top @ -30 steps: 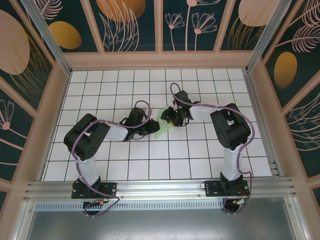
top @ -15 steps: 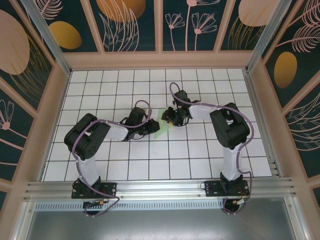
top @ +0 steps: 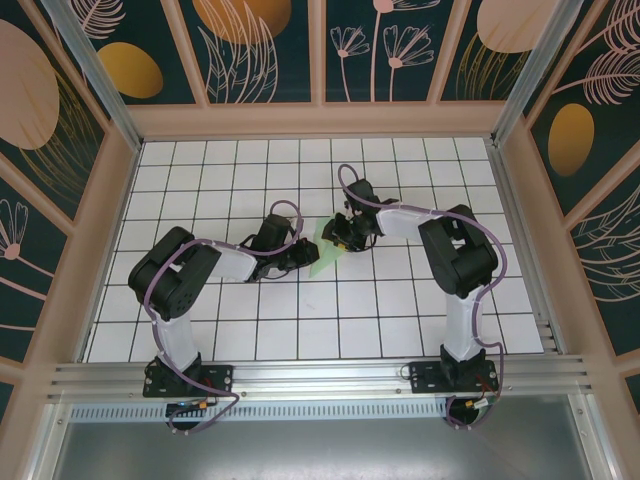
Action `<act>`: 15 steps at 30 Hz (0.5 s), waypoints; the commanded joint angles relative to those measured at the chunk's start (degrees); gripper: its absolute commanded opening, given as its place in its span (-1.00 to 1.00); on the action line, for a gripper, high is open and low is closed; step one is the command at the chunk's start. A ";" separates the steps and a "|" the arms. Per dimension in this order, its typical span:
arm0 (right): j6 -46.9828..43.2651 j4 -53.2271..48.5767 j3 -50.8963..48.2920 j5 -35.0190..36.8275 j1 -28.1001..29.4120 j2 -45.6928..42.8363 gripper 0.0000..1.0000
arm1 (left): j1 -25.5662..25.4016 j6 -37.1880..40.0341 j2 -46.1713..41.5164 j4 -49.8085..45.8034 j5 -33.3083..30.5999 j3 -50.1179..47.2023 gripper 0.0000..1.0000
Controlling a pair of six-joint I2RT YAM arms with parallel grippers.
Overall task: Fold a paper plane with a square sheet of paper (pick it up from the middle)
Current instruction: Fourth fold the wing at the center of the table.
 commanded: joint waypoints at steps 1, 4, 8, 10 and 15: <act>-1.80 -6.46 -3.86 12.50 0.26 10.17 -0.19 | -0.25 0.94 0.45 -3.51 -2.35 0.22 -0.70; -1.73 -6.82 -3.60 13.14 0.26 10.51 -0.19 | -0.19 0.92 0.38 -3.60 -2.52 0.19 -0.70; -1.75 -7.28 -3.33 13.70 0.26 10.99 -0.17 | -0.26 0.78 0.45 -3.64 -2.79 0.01 -0.71; -1.72 -7.43 -3.16 13.97 0.26 11.30 -0.15 | -0.26 0.68 0.36 -3.60 -2.95 -0.15 -0.71; -1.78 -7.16 -2.90 13.11 0.26 11.31 -0.14 | -0.23 0.50 0.89 -4.35 -3.23 -0.04 -0.75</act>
